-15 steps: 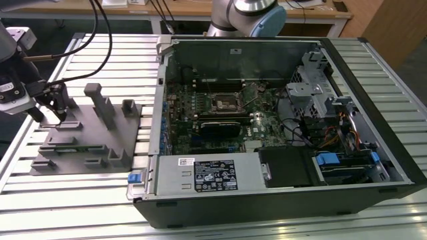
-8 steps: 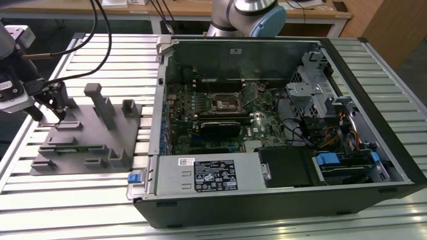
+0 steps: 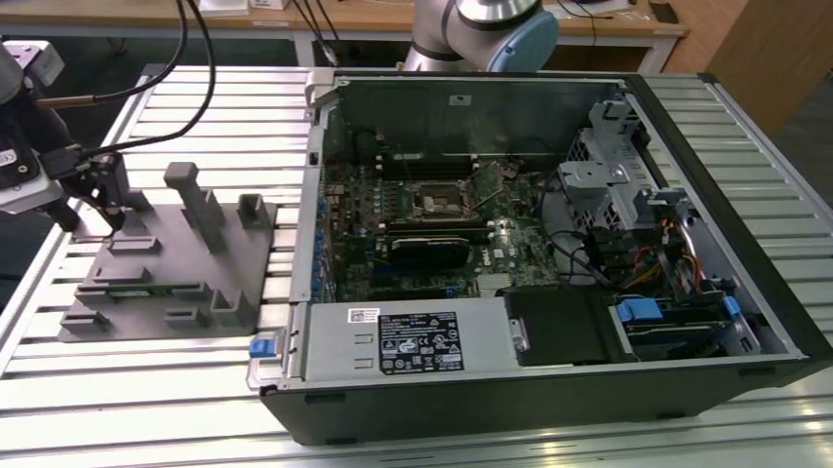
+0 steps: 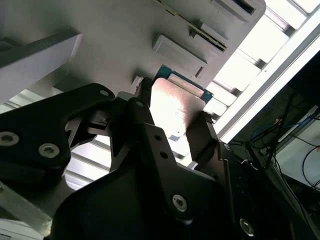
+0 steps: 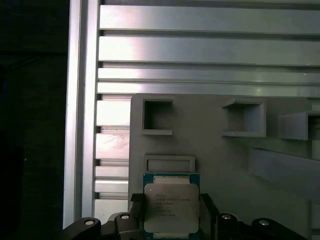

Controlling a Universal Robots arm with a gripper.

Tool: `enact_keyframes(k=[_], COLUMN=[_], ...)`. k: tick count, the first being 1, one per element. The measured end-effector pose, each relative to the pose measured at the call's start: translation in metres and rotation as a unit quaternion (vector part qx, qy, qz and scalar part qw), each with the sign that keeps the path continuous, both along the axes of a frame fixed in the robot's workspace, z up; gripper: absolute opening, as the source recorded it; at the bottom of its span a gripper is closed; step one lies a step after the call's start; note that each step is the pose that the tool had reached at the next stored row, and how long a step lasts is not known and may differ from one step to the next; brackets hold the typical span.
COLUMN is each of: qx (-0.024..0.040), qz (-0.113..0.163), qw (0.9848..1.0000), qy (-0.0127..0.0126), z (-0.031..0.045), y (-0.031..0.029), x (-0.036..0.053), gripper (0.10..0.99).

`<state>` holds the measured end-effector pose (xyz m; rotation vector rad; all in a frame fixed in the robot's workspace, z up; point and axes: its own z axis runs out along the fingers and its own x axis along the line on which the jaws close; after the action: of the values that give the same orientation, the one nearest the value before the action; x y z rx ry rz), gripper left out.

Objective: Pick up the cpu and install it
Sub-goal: 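Pick up the cpu and move it towards the insertion slot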

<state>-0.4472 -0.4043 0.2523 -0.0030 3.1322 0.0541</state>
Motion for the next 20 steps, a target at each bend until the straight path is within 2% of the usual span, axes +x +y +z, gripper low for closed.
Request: enact_keyframes(k=[8, 20], qx=[0.0, 0.0], qz=[0.0, 0.0], qw=[1.0, 1.0], qy=[0.0, 0.0], z=[0.016, 0.0442], y=[0.0009, 0.0038], x=[0.0, 0.0], gripper=[0.533, 0.533])
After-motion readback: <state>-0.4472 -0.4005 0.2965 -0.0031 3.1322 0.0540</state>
